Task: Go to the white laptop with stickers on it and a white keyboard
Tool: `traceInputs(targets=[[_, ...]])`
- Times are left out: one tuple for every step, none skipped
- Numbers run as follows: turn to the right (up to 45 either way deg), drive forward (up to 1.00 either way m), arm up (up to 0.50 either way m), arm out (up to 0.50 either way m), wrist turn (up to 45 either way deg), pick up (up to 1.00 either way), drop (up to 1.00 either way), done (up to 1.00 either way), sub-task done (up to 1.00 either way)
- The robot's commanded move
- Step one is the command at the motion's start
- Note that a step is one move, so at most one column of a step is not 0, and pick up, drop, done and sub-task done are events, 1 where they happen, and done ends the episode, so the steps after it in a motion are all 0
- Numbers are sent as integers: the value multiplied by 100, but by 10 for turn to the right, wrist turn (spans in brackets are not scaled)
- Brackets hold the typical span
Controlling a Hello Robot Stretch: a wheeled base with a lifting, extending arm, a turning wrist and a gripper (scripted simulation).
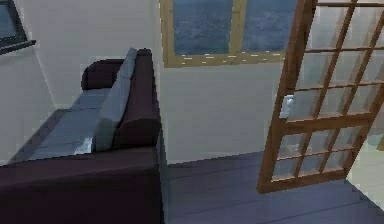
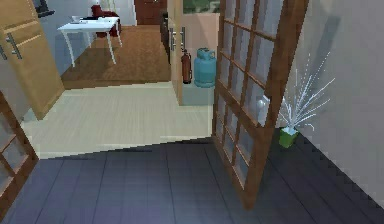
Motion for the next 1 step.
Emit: traceInputs(targets=[[60,0,0,0,0,0,0,0,0]])
